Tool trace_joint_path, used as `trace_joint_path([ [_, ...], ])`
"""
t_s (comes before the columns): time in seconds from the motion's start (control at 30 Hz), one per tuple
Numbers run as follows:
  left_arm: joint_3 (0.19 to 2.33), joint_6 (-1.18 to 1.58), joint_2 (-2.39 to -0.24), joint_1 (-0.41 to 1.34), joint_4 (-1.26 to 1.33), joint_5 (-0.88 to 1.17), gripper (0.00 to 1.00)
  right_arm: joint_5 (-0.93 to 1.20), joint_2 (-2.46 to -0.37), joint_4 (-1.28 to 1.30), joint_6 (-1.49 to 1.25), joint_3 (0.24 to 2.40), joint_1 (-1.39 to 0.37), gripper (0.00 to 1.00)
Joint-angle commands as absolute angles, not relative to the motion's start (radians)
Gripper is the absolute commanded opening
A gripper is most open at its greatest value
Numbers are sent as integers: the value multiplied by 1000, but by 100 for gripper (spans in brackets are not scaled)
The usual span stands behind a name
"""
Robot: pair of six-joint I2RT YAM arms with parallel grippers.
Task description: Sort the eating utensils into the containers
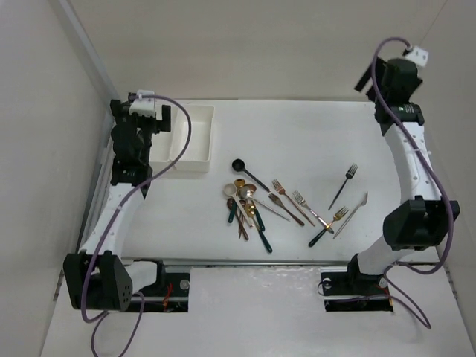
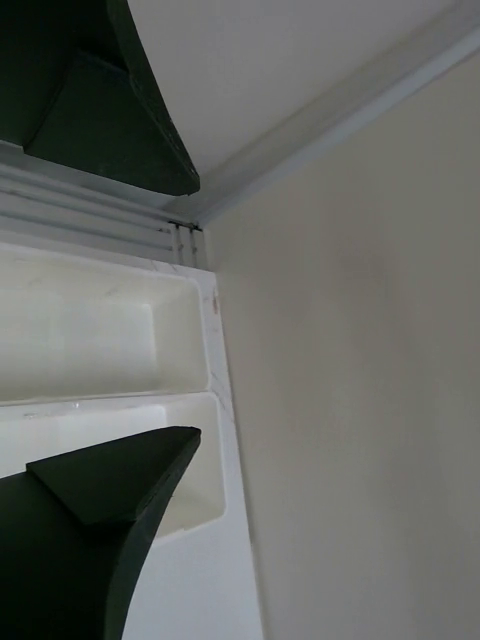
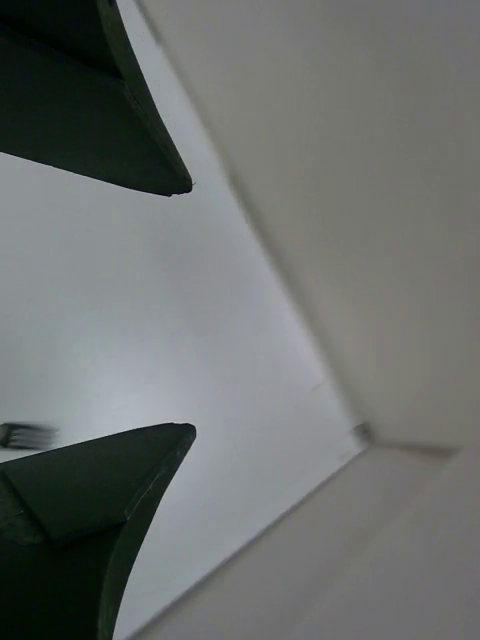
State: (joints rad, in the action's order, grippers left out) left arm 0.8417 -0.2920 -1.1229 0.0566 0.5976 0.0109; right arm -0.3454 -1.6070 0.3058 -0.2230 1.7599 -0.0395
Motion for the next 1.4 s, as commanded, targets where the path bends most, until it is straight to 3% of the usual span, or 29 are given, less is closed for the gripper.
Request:
trace_joint_path([
  [0.0, 974, -284, -1209, 55, 189, -101, 100, -220, -1632, 770, -613, 1591, 43, 100],
  [0.1, 956, -220, -1166, 55, 160, -62, 100, -219, -1611, 735, -643, 1386, 43, 89],
  [0.23, 937, -140, -1147, 55, 134, -17, 100, -192, -1673, 747, -699, 1302, 43, 73],
  [0.53, 905, -132, -1114, 64, 103, 66, 100, -190, -1747, 681, -779, 1135, 43, 67],
  [0.67, 905, -166, -1104, 64, 71, 103, 100, -199, -1825, 658, -735, 1156, 54, 56],
  [0.7, 905, -166, -1104, 64, 60, 124, 100, -199, -1838, 658, -724, 1167, 54, 43],
  [0.77, 905, -181, -1104, 64, 60, 150, 100, -199, -1861, 658, -710, 1193, 54, 28],
  [0.83, 905, -181, -1095, 74, 49, 184, 100, -199, -1861, 658, -696, 1203, 54, 4],
  [0.87, 905, -192, -1095, 74, 40, 202, 100, -209, -1861, 658, -696, 1203, 54, 0],
  [0.97, 905, -192, -1095, 74, 22, 303, 100, -258, -1855, 658, -667, 1229, 54, 0],
  [1.03, 916, -201, -1095, 74, 9, 375, 93, -305, -1806, 649, -620, 1262, 26, 0],
  [1.07, 928, -201, -1095, 74, -4, 464, 82, -360, -1768, 649, -583, 1317, -26, 0],
  [1.1, 928, -201, -1107, 74, -14, 509, 82, -385, -1767, 640, -583, 1356, -59, 0],
  [1.13, 940, -190, -1129, 74, -27, 553, 67, -403, -1741, 640, -554, 1400, -95, 0],
  [1.2, 954, -179, -1156, 74, -38, 681, 61, -425, -1741, 640, -543, 1547, -211, 0],
  [1.23, 972, -169, -1172, 74, -38, 724, 61, -414, -1741, 628, -543, 1595, -251, 0],
  [1.37, 1026, -111, -1238, 98, -17, 874, 76, -249, -1741, 465, -589, 1729, -448, 0],
])
